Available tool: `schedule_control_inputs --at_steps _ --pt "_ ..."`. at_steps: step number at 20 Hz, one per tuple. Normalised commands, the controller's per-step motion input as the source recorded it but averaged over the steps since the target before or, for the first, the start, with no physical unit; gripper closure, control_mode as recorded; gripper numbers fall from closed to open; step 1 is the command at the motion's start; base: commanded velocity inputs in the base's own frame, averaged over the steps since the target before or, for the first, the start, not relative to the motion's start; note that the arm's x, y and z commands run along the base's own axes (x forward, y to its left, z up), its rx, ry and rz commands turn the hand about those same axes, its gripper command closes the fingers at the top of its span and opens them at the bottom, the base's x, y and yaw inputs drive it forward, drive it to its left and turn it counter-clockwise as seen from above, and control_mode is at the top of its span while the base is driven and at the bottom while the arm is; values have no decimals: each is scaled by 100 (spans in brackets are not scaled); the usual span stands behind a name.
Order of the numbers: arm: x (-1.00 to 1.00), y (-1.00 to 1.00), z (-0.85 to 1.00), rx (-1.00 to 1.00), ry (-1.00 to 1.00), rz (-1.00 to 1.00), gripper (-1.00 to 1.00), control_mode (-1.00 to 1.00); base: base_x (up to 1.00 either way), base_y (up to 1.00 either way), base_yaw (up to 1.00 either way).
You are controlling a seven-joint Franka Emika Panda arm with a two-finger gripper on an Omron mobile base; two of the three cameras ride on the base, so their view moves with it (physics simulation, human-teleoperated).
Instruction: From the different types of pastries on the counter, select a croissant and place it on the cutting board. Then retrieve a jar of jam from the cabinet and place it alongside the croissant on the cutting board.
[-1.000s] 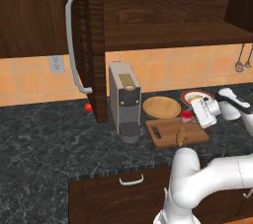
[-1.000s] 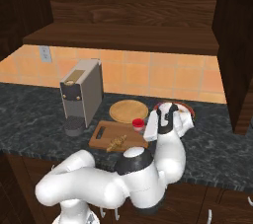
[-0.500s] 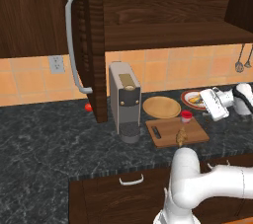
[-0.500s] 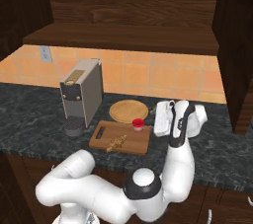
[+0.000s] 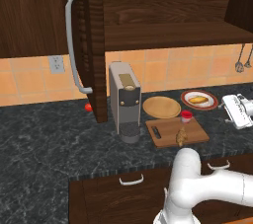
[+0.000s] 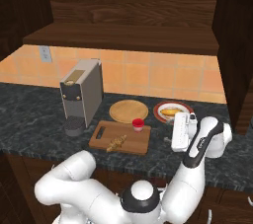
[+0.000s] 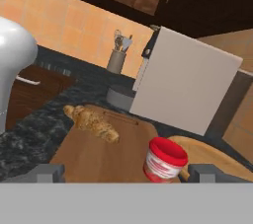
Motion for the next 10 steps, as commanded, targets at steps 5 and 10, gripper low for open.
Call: schedule_control_inputs --at_steps 5,10 --pt "-7 -6 0 4 0 -1 -100 -100 0 0 0" --pt "0 0 0 0 0 0 -100 -100 0 0 0"
